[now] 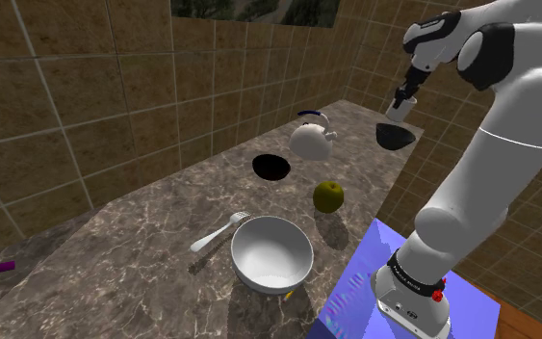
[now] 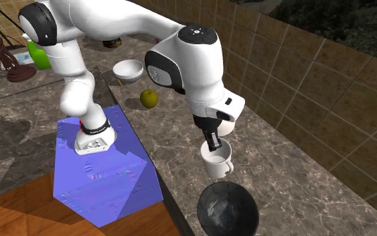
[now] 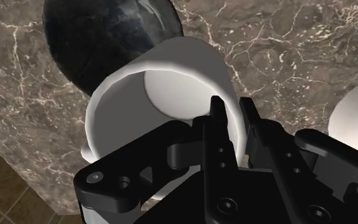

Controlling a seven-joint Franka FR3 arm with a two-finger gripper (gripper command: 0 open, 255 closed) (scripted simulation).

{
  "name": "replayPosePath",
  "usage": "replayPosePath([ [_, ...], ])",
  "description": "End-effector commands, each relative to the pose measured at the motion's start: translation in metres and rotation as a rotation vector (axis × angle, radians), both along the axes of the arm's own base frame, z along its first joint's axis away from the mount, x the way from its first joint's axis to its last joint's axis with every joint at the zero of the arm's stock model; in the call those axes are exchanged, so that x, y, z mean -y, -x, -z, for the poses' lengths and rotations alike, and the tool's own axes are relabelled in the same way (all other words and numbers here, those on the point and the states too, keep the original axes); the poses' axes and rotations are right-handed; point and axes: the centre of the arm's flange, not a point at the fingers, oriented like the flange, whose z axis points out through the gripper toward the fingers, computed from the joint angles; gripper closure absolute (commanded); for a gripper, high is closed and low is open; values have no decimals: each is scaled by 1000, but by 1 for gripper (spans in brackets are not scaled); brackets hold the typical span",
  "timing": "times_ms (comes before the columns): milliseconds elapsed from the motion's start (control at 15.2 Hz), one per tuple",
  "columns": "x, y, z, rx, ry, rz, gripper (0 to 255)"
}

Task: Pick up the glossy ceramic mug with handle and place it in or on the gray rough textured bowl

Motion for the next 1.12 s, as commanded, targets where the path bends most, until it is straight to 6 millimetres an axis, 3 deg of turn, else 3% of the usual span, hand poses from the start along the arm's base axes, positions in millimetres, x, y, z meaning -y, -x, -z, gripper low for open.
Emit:
replayPosePath([
  [0,27,0,-3,2,0,-4,255],
  [528,129,-6,-9,2,0,-4,255],
  [1056,129,-6,33,2,0,-4,255],
])
